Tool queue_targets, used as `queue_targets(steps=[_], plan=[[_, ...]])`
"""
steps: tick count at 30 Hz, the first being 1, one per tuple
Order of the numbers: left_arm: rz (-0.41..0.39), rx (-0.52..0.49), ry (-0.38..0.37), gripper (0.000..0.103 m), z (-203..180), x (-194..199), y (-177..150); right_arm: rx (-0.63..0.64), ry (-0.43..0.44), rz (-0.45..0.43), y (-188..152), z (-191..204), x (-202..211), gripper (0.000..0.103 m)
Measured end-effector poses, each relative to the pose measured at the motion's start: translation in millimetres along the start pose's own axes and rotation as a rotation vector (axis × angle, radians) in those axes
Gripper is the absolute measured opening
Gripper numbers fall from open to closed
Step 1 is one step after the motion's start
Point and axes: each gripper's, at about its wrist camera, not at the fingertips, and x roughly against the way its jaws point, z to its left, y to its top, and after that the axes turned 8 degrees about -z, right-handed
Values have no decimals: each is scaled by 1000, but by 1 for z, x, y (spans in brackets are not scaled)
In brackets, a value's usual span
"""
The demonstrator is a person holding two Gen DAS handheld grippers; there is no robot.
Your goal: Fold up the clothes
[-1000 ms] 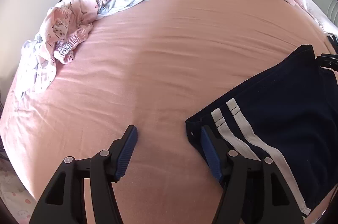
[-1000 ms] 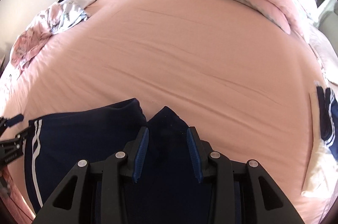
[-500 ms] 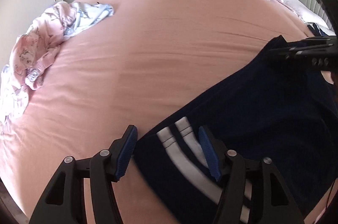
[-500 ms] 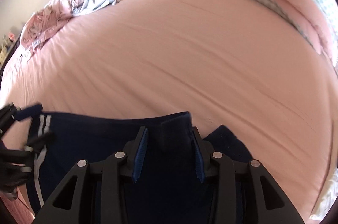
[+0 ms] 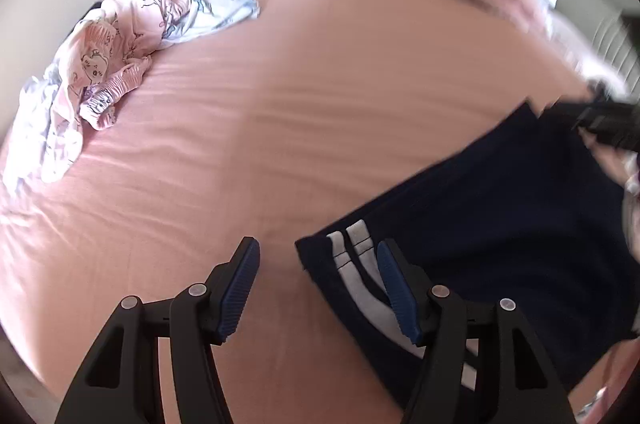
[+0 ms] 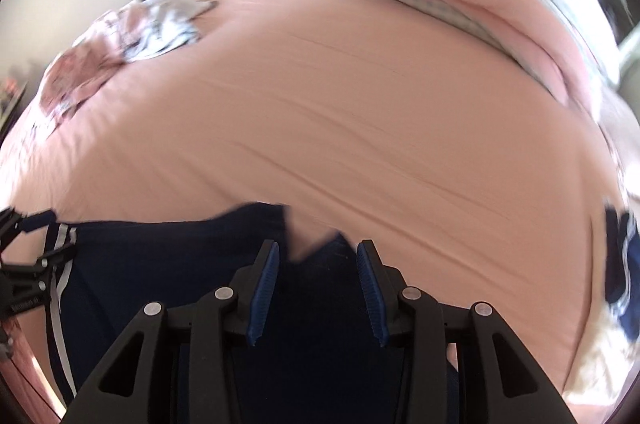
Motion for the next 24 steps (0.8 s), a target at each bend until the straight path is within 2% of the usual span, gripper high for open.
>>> queue_targets(steps=[1,3,5,9,14,17,19,20,22,23,24], plan=[[-6,18,18,60,5,2,2,21,10,14,-1,6,-5,40],[-6,32,47,60,11,6,2,53,-38,56,4,21,-32,40],[8,33,54,60,15,7,-1,31,-75,90,2,17,-44,40],[65,18,81,60,12,-4,-10,-108,-5,47,1,-2,-36,40],[27,-12,174,60,6,3,-7,-70,-54,88,-1,-6,-48,41],[1,66,60,59,10,10,-4,-147,-48,81,5,-19,-46,42],[-23,37,-57,59,-4,16,-4,-158,-45,55,8,-19,-35,42],[-14,-5,-78,59,-14,14,-5,-137,-31,48,9,-14,-30,42],[40,-90,-32,59,-30,-2,-7,-73,-17,52,9,-3,-25,42],[68,-117,11,60,-33,-12,-9,-33,-27,65,9,3,-26,42],[70,-107,14,60,-32,-16,-8,-1,-66,82,7,6,-31,42]])
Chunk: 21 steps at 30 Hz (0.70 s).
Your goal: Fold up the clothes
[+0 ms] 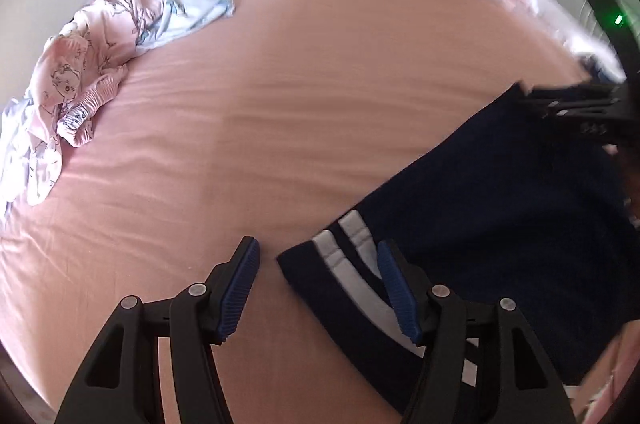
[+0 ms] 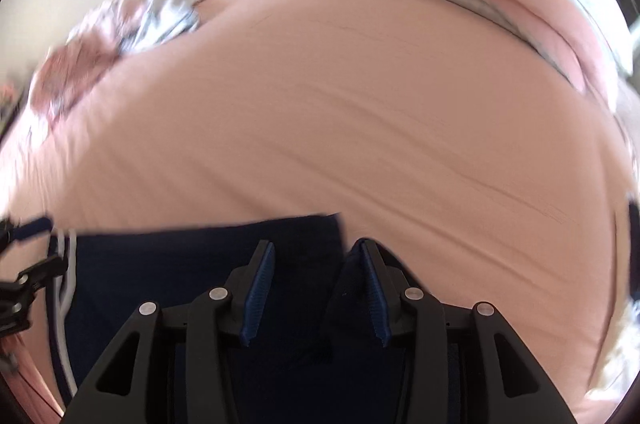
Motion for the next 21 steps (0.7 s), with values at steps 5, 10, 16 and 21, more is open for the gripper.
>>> queue_targets(steps=[5,10,16,21], plan=[[-56,95,15,58,-8,42,17,-123,-25,-6,2,-27,10,42],[32,21,-185,58,-64,45,5,-115,32,-53,-28,-22,74,44],[141,-75,-202,58,-110,52,-36,-98,44,9,-106,15,120,44],[90,-174,-147,58,-115,78,-51,-155,-18,64,-150,18,126,44]])
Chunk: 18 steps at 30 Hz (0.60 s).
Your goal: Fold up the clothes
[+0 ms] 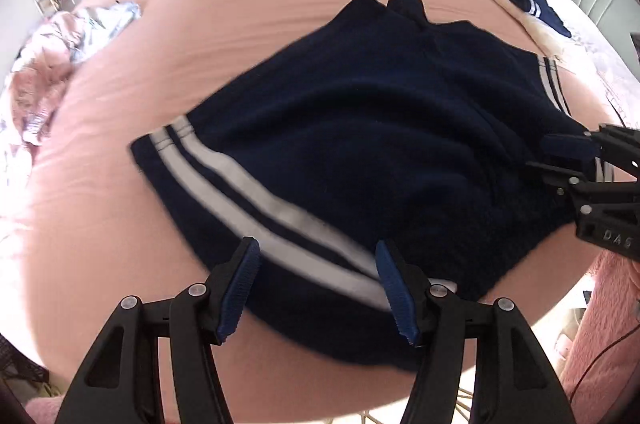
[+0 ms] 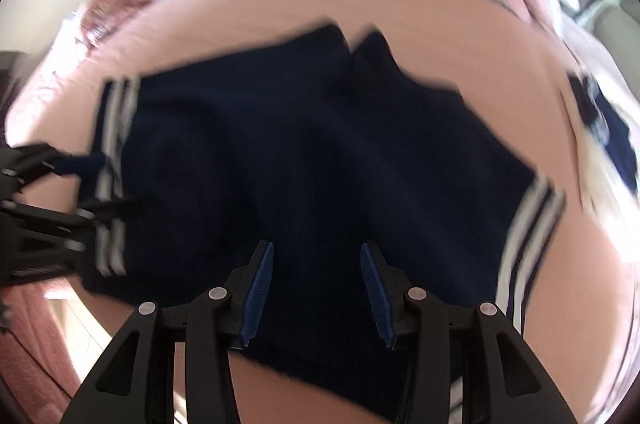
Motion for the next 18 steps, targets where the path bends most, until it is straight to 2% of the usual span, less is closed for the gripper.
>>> queue_targets(steps=[2,4,6,7,9,12,18], plan=[[-60,6,-41,58,-3,18,-3,-28,7,-48,-8,-4,20,44],[-102,-12,-84,57,-13,30,-6,12,-6,-84,-17,-2,36,44],[-105,-56,-112,48,-28,31,-10,58,-21,-117,-26,1,51,44],[-96,-81,-120,40,-35,28,-11,65,-10,-106,-30,2,51,44],[-66,-128,-111,34,-52,19,-15,73,17,-77,-38,4,46,44],[-50,-150,-112,33,-65,13,-18,99,25,-71,-43,12,39,44],[-51,-148,-99,36,-29,-9,-15,123,15,-71,-34,25,18,44]])
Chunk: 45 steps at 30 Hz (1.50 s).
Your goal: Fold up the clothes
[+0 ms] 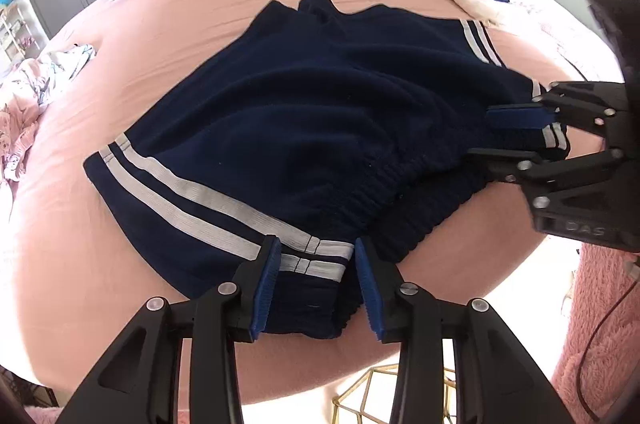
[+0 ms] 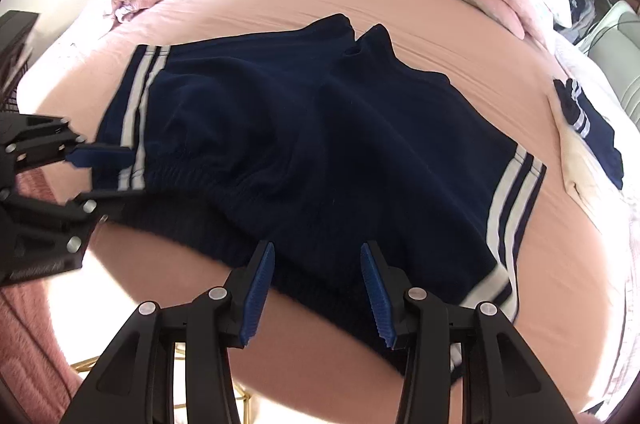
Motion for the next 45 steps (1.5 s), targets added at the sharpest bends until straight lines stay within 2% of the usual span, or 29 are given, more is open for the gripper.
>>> queue_targets(steps=[4,6,8,10,14,21,26,30,32,34,35,38,40,41,44,45], plan=[[-8,-1,1,37,18,-12,-15,5,21,-15,-4,3,-10,43],[-20,-13,2,26,15,-14,-14,-12,43,-21,-5,1,-12,32],[-36,-19,5,24,14,-15,-7,-38,66,-31,-1,-3,-14,23],[-50,9,-18,23,19,-10,-5,-62,84,-37,0,-7,-11,21],[-63,24,-41,23,27,3,-2,-109,130,-50,4,-13,-4,20],[-50,35,-71,23,36,11,-8,-91,157,-66,8,-9,6,20],[-28,25,-86,23,33,7,-15,-83,152,-41,-1,-6,7,20],[-5,-3,-100,24,27,3,-21,-109,156,13,-12,-11,-5,20],[42,28,-123,29,32,-7,-24,-121,169,28,-10,-13,-9,21],[47,75,-154,34,40,-3,-22,-130,181,33,-6,-16,-9,22],[28,95,-160,40,46,4,-19,-144,191,23,-4,-18,-5,22],[-52,171,-177,44,69,26,-9,-177,216,-42,5,-25,13,23],[-107,212,-148,44,86,34,1,-174,223,-63,16,-24,14,25],[-105,200,-121,44,90,28,4,-172,226,-72,22,-23,14,28],[-96,164,-42,44,100,12,15,-162,231,-84,38,-17,10,28],[-61,156,-37,44,101,4,12,-156,229,-73,42,-13,5,28]])
